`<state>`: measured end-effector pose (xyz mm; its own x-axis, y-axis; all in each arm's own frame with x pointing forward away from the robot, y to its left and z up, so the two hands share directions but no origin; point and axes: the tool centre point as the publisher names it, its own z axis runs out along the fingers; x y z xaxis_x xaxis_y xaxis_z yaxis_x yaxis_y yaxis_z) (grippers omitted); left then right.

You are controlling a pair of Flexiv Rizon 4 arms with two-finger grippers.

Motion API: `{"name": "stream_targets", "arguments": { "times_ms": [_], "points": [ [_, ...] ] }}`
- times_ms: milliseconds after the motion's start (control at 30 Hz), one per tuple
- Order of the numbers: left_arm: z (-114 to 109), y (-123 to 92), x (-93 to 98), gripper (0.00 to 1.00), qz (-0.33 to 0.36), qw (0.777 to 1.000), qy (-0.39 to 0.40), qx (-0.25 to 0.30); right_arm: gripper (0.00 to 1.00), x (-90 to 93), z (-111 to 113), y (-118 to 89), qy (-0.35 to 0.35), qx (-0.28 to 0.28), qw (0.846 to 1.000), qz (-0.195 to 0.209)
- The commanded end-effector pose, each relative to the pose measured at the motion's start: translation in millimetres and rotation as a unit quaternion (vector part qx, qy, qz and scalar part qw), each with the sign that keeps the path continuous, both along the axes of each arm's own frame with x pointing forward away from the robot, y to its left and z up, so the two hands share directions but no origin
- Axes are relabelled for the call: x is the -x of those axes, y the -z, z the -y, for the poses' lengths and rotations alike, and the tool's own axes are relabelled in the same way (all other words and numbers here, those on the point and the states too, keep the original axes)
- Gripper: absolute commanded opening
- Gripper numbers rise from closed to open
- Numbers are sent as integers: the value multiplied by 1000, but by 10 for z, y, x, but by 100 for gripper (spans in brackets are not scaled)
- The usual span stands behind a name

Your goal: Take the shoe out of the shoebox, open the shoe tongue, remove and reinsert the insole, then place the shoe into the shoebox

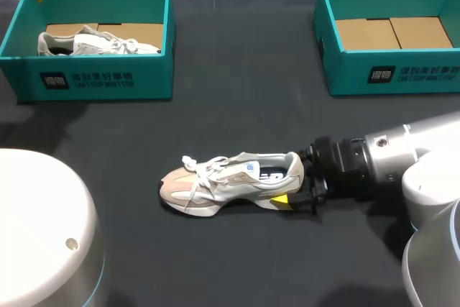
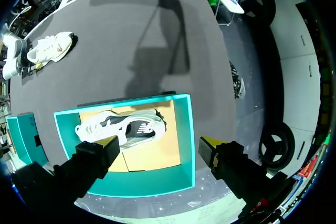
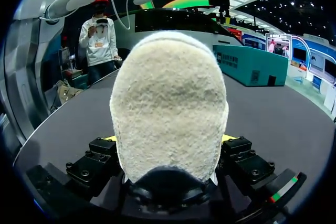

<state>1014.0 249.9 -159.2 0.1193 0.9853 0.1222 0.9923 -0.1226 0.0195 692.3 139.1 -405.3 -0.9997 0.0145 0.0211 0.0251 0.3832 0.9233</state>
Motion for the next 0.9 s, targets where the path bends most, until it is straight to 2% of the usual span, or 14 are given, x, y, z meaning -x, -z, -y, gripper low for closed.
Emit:
{"name": "stream_targets", "arguments": {
  "times_ms": [33, 667, 733, 800, 900],
  "points": [
    [-5, -3, 11, 100, 1, 1000, 1, 0, 0, -10, -54, 12, 1, 4, 1000, 0],
    [-5, -3, 11, 100, 1, 1000, 1, 0, 0, 1, -62, 12, 4, 5, 1000, 0],
    [111, -51, 150, 100, 1, 1000, -24, 16, 0, 1, -62, 12, 4, 5, 1000, 0],
    [238, -93, 307, 100, -17, 995, -87, 37, 0, 1, -62, 12, 4, 5, 1000, 0],
    [471, -87, 519, 100, -4, 979, -204, 2, 0, 1, -62, 12, 4, 5, 1000, 0]
  ]
}}
